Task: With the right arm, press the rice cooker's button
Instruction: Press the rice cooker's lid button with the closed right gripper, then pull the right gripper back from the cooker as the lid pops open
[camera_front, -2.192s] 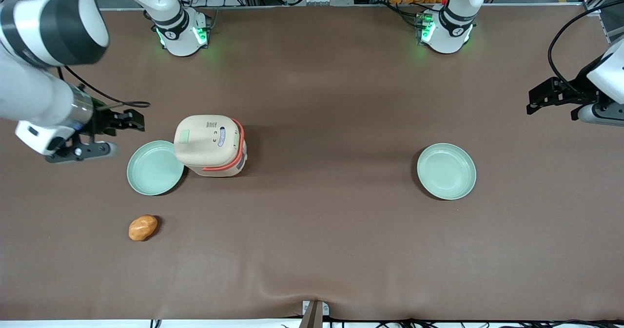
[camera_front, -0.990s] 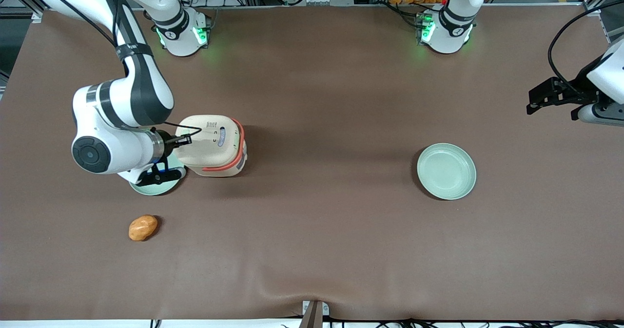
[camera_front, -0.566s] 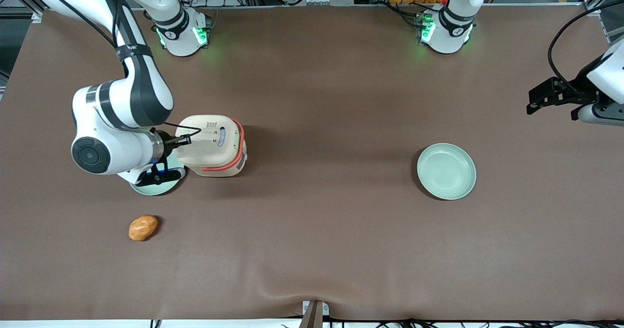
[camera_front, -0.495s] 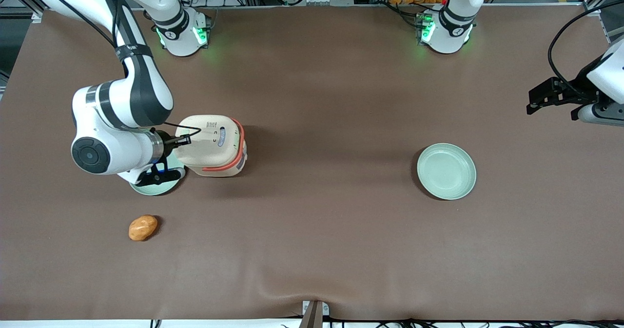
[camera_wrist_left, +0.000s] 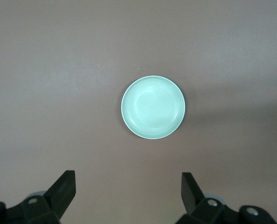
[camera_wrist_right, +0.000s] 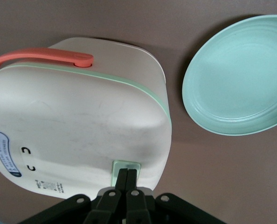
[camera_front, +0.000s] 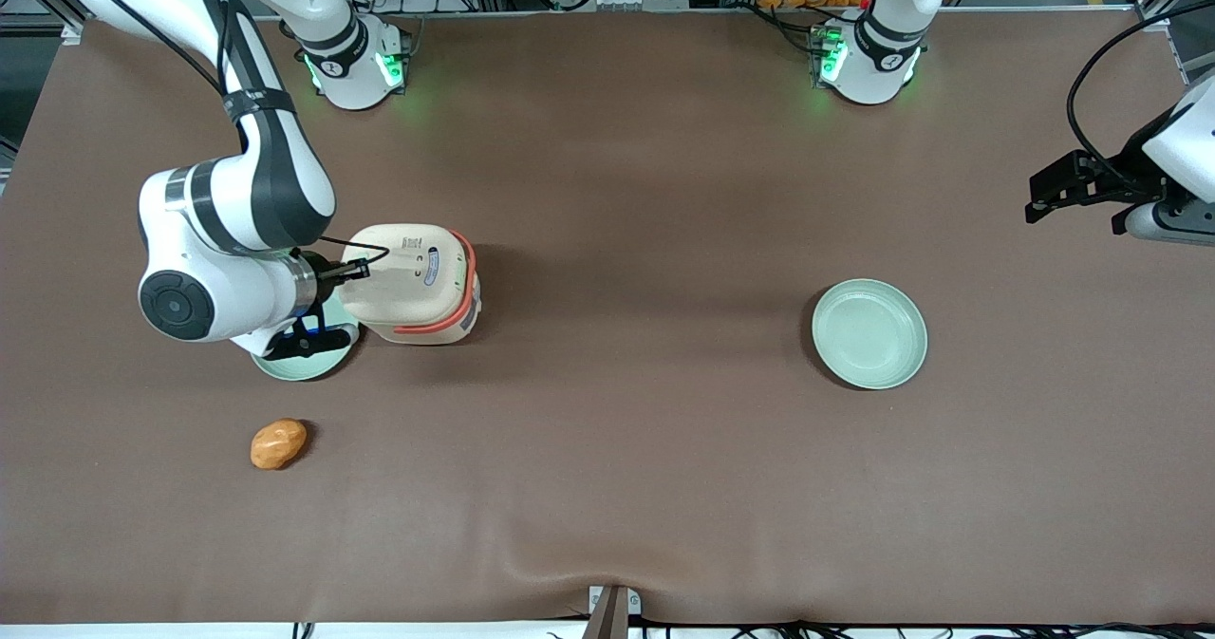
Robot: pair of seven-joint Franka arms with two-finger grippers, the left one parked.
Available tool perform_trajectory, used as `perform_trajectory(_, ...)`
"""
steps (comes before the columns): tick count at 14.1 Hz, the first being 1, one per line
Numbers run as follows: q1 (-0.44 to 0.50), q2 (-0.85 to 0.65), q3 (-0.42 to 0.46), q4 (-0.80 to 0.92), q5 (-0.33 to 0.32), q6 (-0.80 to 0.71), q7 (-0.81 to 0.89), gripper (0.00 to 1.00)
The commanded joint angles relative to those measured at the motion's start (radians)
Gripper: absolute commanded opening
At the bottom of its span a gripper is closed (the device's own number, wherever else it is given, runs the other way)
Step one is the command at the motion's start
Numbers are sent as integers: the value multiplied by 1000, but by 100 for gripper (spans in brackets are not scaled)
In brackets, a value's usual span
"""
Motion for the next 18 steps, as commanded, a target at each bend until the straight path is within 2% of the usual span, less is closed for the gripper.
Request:
perform_trajectory(1,0,1,-3,-19,9,9,4,2)
perform_trajectory(12,-2,30,-3,-20,9,32,4,0)
perform_trajectory(14,-5,12,-3,-2,6,18,1,7)
perform_trajectory(16,-5,-17,-3,50,6,-20,3,40)
perform_trajectory(18,-5,-37,-2,108,2,-39,4,100)
